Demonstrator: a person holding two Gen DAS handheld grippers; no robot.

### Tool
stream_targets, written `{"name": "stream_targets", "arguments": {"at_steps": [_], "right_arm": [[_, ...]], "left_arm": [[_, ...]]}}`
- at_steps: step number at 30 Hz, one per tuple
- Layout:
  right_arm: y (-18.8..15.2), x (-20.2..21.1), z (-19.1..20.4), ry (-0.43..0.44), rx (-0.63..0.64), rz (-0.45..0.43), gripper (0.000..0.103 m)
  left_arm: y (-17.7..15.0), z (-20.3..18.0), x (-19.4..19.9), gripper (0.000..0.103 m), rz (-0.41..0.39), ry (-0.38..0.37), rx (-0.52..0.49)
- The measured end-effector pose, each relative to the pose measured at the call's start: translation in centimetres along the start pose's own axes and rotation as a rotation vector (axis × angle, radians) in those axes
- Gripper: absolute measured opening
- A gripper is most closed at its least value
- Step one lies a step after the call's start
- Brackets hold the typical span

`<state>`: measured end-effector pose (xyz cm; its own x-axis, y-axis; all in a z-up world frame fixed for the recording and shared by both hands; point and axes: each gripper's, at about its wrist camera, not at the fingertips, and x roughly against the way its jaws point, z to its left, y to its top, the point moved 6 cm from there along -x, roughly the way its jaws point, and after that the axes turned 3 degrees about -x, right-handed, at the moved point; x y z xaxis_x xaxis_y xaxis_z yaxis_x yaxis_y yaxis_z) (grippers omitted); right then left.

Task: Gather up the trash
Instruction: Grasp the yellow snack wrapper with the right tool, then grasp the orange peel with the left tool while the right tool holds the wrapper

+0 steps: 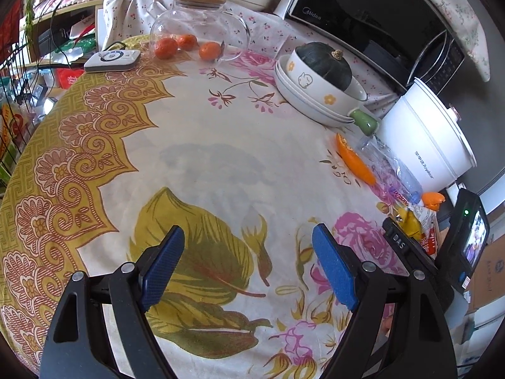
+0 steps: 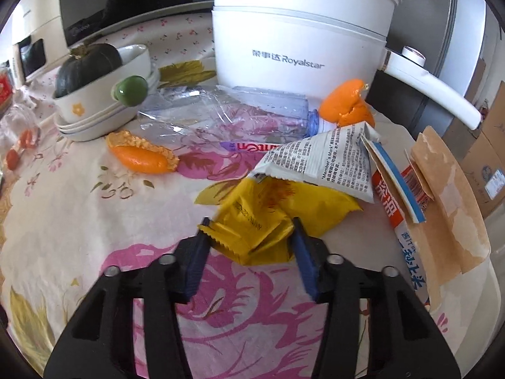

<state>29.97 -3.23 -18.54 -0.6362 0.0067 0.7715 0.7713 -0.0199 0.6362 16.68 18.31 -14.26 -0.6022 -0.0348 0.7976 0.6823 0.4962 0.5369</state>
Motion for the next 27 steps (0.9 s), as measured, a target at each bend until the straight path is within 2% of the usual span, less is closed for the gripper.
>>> {"name": "stream_targets", "arguments": {"at_steps": [1,2,6,11,14,18,20,25,27], "right_arm": [[-0.1,0.2,0.0,0.014,0.007,-0.003,0.028],[-0.2,0.4,0.1,0.028,0.015,-0.005,0.026],[-0.9,1.8,0.7,0.092,0.051,-0.003,0.023],[-1.2,4.9,0.5,0.166,0.064,-0.015,0.022],[-0.8,7.1,-1.1,0.234,0.043,-0.026,0.022],[-0.3,9.6,-3.3,0.308,-0.002,-0.066,0.022],[0.1,10.5,-4.4,0.328,-0.028,-0.081,0.022],[0.6,11.2,-6.1,0.372,-0.064,-0.094,0.022],[0.9,10.8,-6.6,0.403,-0.096,-0.08,0.022]], "left_arm": [[0.1,0.0,0.0,0.081,-0.004,0.004,0.0],[0.1,0.0,0.0,0.081,-0.008,0.006,0.001],[0.7,-0.4,-0.6,0.081,-0.018,0.019,0.005],[2.4,-3.0,-2.4,0.081,-0.03,-0.024,-0.011],[3.5,-4.9,-3.8,0.081,-0.032,-0.048,-0.018],[4.8,-7.7,-7.0,0.081,0.004,-0.096,0.03],[5.5,-9.3,-9.0,0.077,0.028,-0.116,0.056],[6.4,-12.2,-13.2,0.064,0.053,-0.081,0.057],[7.2,-13.0,-13.7,0.064,-0.009,-0.031,0.027]]}}
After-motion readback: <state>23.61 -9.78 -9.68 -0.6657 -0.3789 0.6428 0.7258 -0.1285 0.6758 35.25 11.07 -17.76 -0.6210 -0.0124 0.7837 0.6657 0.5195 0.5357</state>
